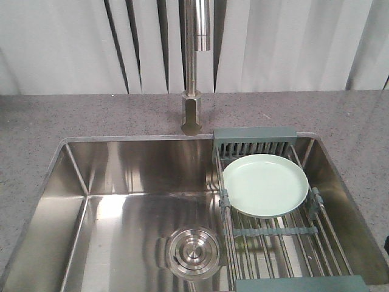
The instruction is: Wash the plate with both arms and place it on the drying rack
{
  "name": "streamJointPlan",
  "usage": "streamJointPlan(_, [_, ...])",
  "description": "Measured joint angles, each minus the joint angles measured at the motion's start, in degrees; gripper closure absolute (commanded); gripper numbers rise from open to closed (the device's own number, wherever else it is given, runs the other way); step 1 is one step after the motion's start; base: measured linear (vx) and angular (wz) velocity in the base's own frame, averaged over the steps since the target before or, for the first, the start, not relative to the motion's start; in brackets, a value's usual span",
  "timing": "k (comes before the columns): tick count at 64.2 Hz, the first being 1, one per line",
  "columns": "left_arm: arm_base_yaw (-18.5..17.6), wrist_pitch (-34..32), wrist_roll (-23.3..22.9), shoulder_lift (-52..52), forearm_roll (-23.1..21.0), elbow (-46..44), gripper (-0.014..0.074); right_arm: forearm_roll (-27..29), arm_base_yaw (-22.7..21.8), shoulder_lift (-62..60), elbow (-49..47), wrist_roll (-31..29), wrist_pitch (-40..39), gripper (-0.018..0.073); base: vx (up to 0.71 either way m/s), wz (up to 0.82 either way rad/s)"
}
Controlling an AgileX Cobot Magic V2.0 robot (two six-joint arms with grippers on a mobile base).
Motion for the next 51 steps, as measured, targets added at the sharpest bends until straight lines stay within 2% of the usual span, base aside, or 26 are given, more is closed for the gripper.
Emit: streamJointPlan(51, [0.0,0.1,0.0,0.0,0.0,0.0,0.0602,0.0,0.0,0.0,0.0,0.0,0.0,0.0304,0.00,0.00])
